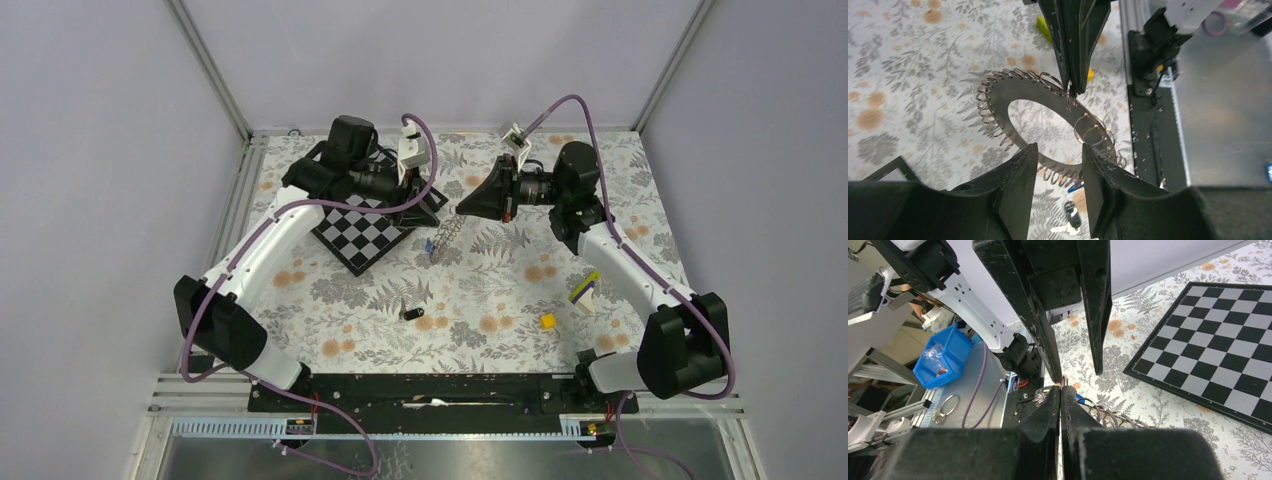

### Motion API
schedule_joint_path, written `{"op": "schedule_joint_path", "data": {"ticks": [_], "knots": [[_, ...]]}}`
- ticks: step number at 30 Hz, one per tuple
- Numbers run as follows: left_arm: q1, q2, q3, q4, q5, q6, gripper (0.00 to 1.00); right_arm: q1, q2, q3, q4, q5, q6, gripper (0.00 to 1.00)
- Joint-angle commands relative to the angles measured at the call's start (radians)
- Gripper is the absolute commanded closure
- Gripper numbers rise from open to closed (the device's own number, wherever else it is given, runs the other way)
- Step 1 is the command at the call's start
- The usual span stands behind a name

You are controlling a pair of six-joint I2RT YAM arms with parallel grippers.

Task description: Put the keys on the keyring

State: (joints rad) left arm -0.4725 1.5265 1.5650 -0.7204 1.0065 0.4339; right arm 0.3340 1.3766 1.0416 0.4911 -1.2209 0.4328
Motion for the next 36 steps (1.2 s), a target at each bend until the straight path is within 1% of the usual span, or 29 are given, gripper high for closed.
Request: {"op": "schedule_joint_path", "data": {"ticks": [1,4,11,21,32,36], "knots": [[0.002,-0.045,-0.05,0.265,0.142,-0.19,0.57,-0.007,-0.007,-0.004,0.243,-0.046,0.159,1.0],[0.003,-0.044,-0.074,0.336,0.138,-0.249,0.58,-0.007,-0.009,-0.01,0.255,-0.048,0.163,1.0],[0.003,-0.017,-0.085,0.42,0.173,-0.348,0.61,-0.007,-0.011,-0.024,0.248,-0.048,0.151,1.0],[0.003,-0.008,-0.1,0.455,0.211,-0.387,0.67,-0.007,-0.007,-0.028,0.219,-0.042,0.124,1.0],[0.003,-0.021,-0.129,0.458,0.235,-0.37,0.66,-0.007,-0.01,-0.026,0.202,-0.042,0.108,1.0],[0.002,-0.015,-0.134,0.496,0.248,-0.409,0.66,-0.007,-0.005,-0.026,0.2,-0.039,0.107,1.0]]}}
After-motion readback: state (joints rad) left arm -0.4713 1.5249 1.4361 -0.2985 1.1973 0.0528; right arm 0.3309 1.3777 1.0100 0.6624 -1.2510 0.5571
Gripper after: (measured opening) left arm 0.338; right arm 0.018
